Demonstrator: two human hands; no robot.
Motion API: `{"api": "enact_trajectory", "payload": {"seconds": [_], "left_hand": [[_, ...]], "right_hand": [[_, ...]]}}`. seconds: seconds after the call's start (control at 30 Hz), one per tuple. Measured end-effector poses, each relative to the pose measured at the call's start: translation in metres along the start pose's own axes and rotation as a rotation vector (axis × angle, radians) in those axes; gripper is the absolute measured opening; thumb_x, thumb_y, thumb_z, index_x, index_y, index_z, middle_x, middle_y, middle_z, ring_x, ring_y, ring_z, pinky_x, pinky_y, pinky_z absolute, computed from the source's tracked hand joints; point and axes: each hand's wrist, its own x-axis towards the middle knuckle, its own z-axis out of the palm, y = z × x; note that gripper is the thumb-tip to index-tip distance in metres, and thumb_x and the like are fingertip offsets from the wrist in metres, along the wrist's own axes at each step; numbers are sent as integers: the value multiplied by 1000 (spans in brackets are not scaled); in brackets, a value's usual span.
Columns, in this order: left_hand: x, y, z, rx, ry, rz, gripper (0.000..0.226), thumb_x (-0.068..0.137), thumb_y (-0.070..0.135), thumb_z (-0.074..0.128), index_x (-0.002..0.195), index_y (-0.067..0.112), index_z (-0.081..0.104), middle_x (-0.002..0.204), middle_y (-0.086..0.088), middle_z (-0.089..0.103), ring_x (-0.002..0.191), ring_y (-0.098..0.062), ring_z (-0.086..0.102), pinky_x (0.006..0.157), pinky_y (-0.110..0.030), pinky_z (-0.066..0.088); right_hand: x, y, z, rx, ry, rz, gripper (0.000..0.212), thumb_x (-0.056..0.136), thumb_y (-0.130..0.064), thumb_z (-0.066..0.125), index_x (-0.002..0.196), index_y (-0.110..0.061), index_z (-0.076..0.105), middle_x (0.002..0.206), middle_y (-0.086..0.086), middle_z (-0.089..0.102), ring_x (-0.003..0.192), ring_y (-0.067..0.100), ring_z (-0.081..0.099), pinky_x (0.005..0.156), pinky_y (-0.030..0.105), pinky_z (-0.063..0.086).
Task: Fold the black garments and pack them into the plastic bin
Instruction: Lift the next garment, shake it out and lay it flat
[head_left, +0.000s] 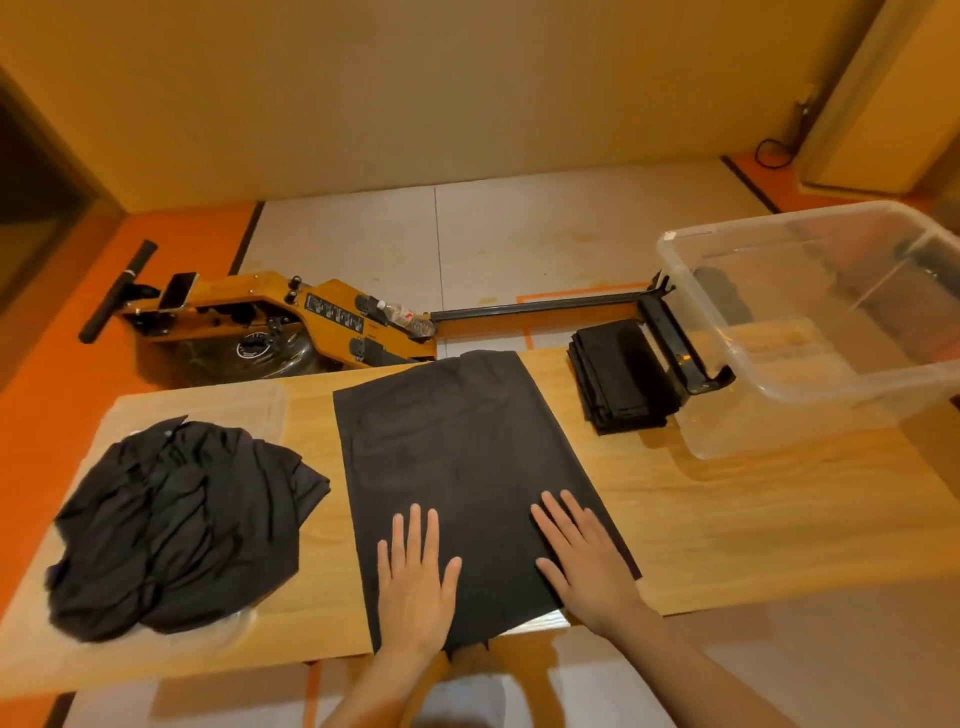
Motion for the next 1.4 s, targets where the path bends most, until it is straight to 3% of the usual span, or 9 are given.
{"api": "enact_trajectory", "payload": {"seconds": [0.2, 0.4, 0.5, 0.67, 0.8, 0.97, 1.07, 1.17, 1.4], "left_hand": [[9, -38, -1, 144, -43, 197, 64, 100, 55, 8, 151, 19, 25, 157, -5, 28, 146, -19, 9, 115, -37, 3], [-19, -50, -15, 37, 21, 299, 81, 92, 69, 24, 155, 20, 6, 162, 4, 0, 149, -13, -8, 118, -37, 0], [-58, -57, -4, 123, -13, 411, 107, 77, 71, 56, 155, 17, 8, 161, -1, 15, 149, -19, 4, 116, -39, 9], [-65, -79, 12, 208, 45, 338, 124, 51, -18, 73, 154, 17, 13, 156, -6, 26, 145, -22, 18, 116, -37, 8], [-68, -81, 14, 221, 63, 365, 120, 38, -29, 68, 145, 12, 33, 150, -11, 40, 141, -22, 23, 116, -34, 7], [-87, -89, 11, 153, 62, 378, 110, 45, -27, 69, 143, 15, 42, 149, -7, 41, 140, -20, 30, 117, -31, 8], [-91, -88, 3, 81, 94, 350, 86, 57, -13, 79, 134, 19, 55, 143, -2, 51, 133, -17, 46, 113, -31, 30], [-96, -83, -11, -79, 150, 278, 56, 75, -8, 72, 123, 20, 64, 131, 0, 61, 121, -20, 58, 103, -36, 42], [-95, -76, -45, -320, 2, 81, 15, 99, 21, 47, 103, 34, 54, 85, 8, 62, 84, -9, 58, 69, -27, 48]], "right_hand": [[-34, -32, 27, 80, -81, 148, 63, 100, -54, 8, 148, -18, 26, 152, 5, 35, 147, 20, 3, 117, 35, 1], [-54, -29, 24, 41, -67, -79, 103, 71, -79, 43, 153, -22, 16, 159, 1, 18, 148, 20, 2, 116, 34, -2], [-58, -10, 24, -64, -139, -207, 121, 55, -60, 78, 153, -22, 17, 156, 3, 29, 147, 23, 9, 115, 38, 3], [-52, 7, 20, -126, -25, -231, 129, 54, -1, 82, 154, -21, 1, 147, 7, 45, 140, 22, 22, 114, 37, 5], [-57, 14, 19, -166, -106, -259, 135, 49, 9, 80, 154, -22, 1, 149, 5, 41, 141, 18, 21, 115, 34, 5], [-72, 18, 19, -110, -163, -319, 108, 47, -11, 88, 143, -22, 40, 147, 2, 44, 140, 19, 30, 116, 29, 3], [-81, 17, 11, 26, -66, -307, 82, 77, -9, 71, 147, -26, 31, 155, -5, 29, 145, 13, 19, 117, 19, -9], [-86, 15, -2, 206, -31, -220, 52, 95, -13, 50, 144, -28, 39, 152, -12, 31, 142, 8, 27, 115, 19, 14], [-90, 10, -33, 448, 36, 34, 16, 97, -21, 51, 111, -28, 58, 83, -8, 66, 70, 6, 60, 62, 21, 47]]}}
